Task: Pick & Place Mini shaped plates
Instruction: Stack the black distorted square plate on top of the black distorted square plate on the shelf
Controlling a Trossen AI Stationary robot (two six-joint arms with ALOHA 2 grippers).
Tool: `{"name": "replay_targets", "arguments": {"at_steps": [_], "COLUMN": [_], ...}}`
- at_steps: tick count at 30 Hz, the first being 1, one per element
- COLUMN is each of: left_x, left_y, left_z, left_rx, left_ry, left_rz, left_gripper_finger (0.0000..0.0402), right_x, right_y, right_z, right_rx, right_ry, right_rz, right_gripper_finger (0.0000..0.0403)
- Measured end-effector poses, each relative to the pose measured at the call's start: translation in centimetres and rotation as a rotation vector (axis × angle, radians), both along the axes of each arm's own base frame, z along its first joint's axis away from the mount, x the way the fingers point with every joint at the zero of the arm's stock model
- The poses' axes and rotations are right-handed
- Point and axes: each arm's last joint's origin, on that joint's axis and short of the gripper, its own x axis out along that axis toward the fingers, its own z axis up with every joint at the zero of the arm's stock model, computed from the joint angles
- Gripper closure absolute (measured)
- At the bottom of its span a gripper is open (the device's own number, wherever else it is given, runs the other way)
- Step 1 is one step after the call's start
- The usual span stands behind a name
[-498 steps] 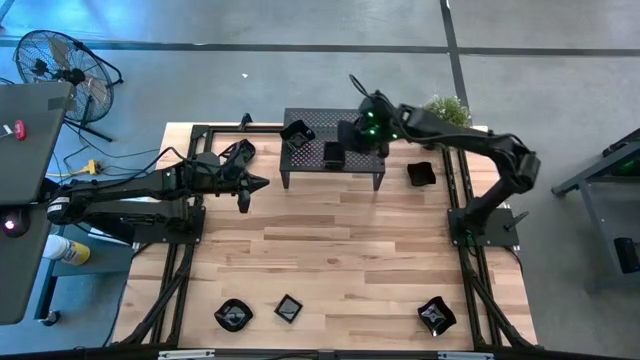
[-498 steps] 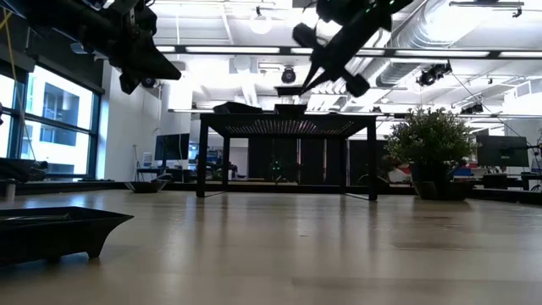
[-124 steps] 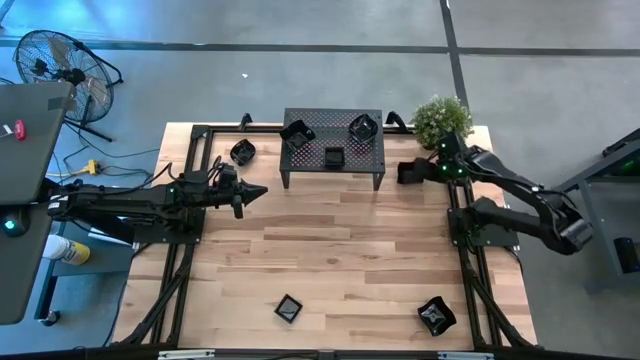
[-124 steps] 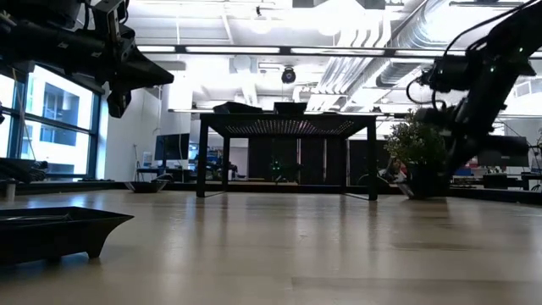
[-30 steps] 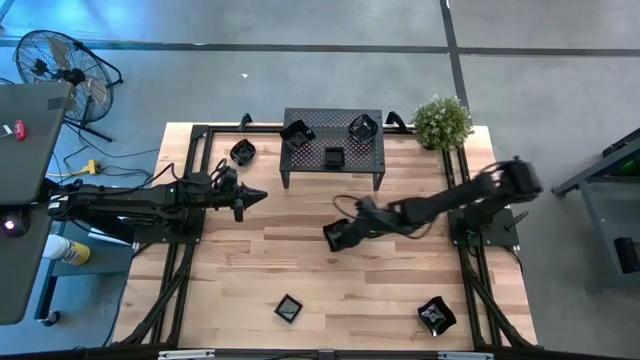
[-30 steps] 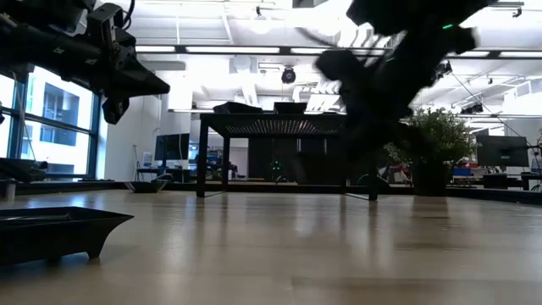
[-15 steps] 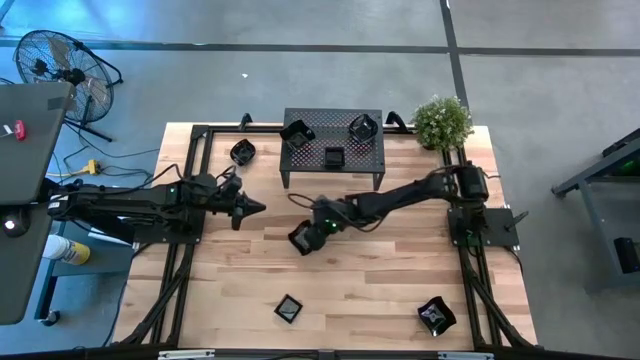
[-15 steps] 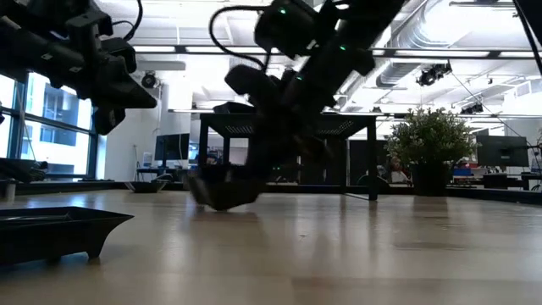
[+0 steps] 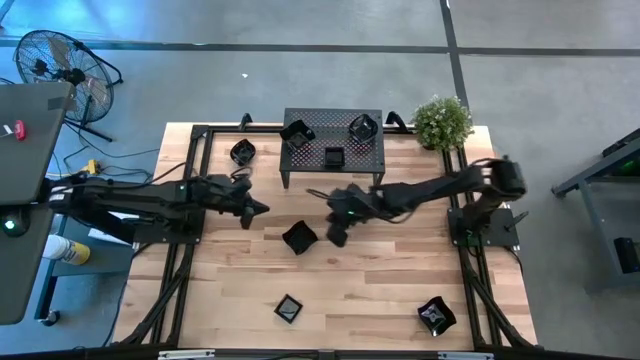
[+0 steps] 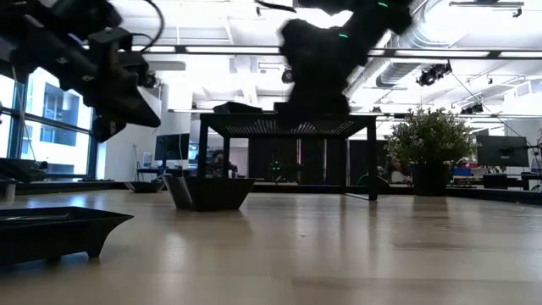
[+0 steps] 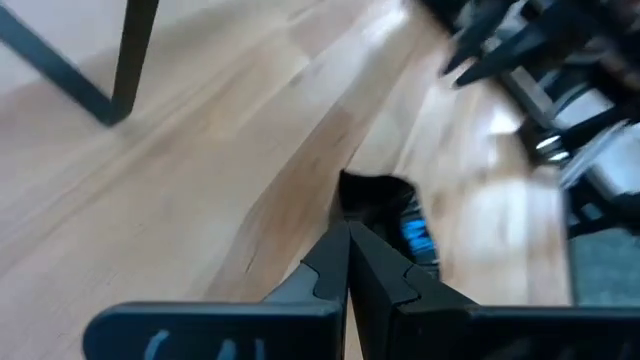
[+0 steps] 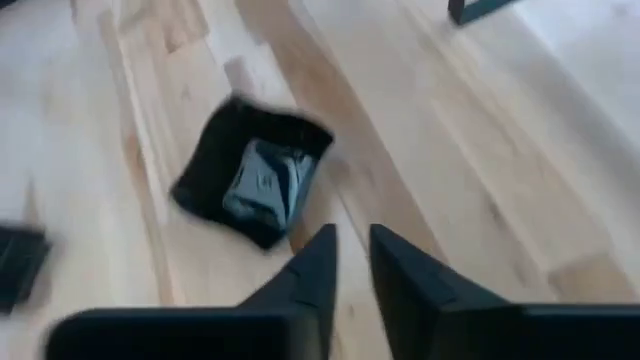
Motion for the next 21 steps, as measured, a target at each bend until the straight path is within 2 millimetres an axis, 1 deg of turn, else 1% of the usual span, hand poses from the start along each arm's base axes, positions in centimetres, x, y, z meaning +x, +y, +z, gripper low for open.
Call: {"name": "replay_targets", "arguments": {"at_steps": [2, 3, 6, 8, 12, 16, 18, 21], "left_x": [1.0, 1.5, 3.4, 4.6, 6.9, 9.0, 10.1, 11.2], "left_y": [0.1, 0.0, -0.8, -1.5, -2.8, -3.5, -3.6, -3.6], "left_z": [0.1, 0.2, 0.5, 0.4, 0.1, -0.4, -0.5, -1.2], "left_rx": [-0.006, -0.010, 0.029, 0.049, 0.067, 0.077, 0.077, 0.076], "left_ry": [0.066, 0.095, 0.168, 0.225, 0.313, 0.370, 0.382, 0.423], "left_rz": [-0.007, -0.016, -0.094, -0.138, -0.146, -0.127, -0.126, -0.121], "left_gripper_finger": [0.0401, 0.0401, 0.0401, 0.0401, 0.0393, 0.0357, 0.0334, 0.0304], "right_x": [-2.1, -3.1, -6.1, -8.0, -11.3, -13.6, -14.3, -15.1], "right_y": [0.0, 0.0, 0.1, 0.3, 0.6, 0.7, 0.7, 0.5], "right_z": [-0.8, -1.0, -1.0, -0.9, -0.4, -0.2, -0.1, -0.1], "right_rx": [0.045, 0.062, 0.112, 0.126, 0.109, 0.102, 0.113, 0.121], "right_ry": [-0.041, -0.073, -0.194, -0.248, -0.332, -0.388, -0.407, -0.426], "right_rz": [0.011, 0.007, -0.026, -0.056, -0.104, -0.145, -0.154, -0.159], "right_gripper_finger": [0.0388, 0.0394, 0.0383, 0.0381, 0.0399, 0.0396, 0.0396, 0.0401]}}
